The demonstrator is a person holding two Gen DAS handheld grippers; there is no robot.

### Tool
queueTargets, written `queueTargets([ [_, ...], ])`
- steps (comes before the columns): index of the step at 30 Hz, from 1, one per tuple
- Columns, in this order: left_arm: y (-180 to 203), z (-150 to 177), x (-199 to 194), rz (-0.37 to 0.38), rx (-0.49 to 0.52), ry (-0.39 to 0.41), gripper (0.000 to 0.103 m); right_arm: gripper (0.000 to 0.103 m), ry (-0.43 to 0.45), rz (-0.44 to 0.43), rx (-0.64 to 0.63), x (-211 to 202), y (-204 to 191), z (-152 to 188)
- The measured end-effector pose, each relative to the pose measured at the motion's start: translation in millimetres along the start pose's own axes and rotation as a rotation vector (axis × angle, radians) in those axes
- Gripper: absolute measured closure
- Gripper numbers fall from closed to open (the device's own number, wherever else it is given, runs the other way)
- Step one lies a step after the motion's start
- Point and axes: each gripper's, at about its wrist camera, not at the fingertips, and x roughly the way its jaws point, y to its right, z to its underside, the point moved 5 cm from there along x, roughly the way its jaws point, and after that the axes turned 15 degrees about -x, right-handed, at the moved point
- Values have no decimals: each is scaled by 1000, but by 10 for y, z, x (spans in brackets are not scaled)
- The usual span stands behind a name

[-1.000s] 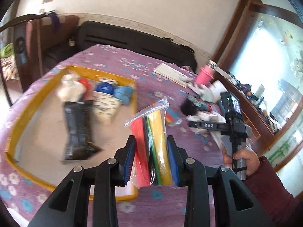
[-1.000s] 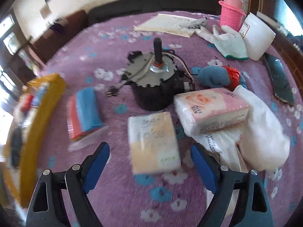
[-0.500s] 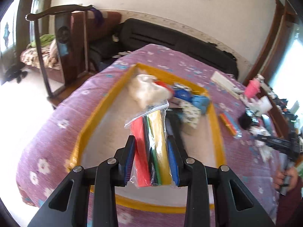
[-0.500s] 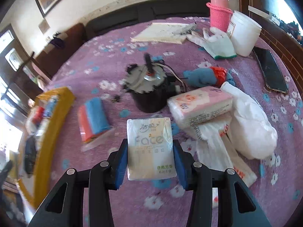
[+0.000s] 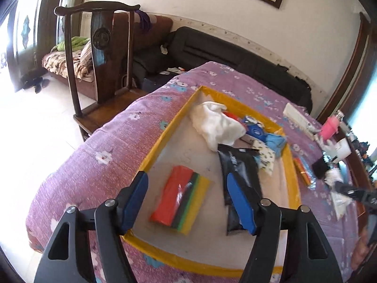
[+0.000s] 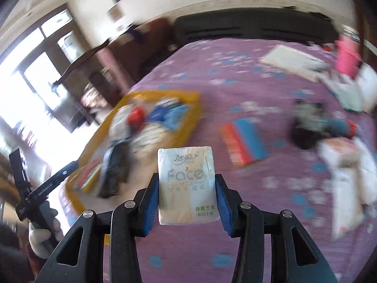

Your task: Organize soft objects

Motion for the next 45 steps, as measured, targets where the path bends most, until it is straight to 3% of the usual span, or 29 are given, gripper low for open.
queueTargets([
  [4,-45,54,-108,36,-34,5,27,54,-44,-27,-98,349,-500,-116],
  [8,-82,104,-120,49,-48,-15,25,52,-69,7,-149,612,-696,-191],
  [11,-96,126,-123,53,-49,-25,25,51,-79,17,-144,724,-695,-218],
  [15,-99,142,-137,60,-53,-27,24,36,-63,-10,-102,728,-652,-230],
  [20,-44,181,-162,62,-45,-32,24,35,-28,4,-57,523,-452,-186],
  [26,150,262,-264,70,9,-19,23,33,12,80,23,129,99,91],
  [30,379,353,-329,101,65,-16,17,31,27,164,126,-223,695,428],
  [39,956,713,-320,159,177,-93,17,30,80,352,373,-975,1873,1208],
  [45,1296,958,-315,190,237,-128,16,30,50,394,453,-1026,2303,1466],
])
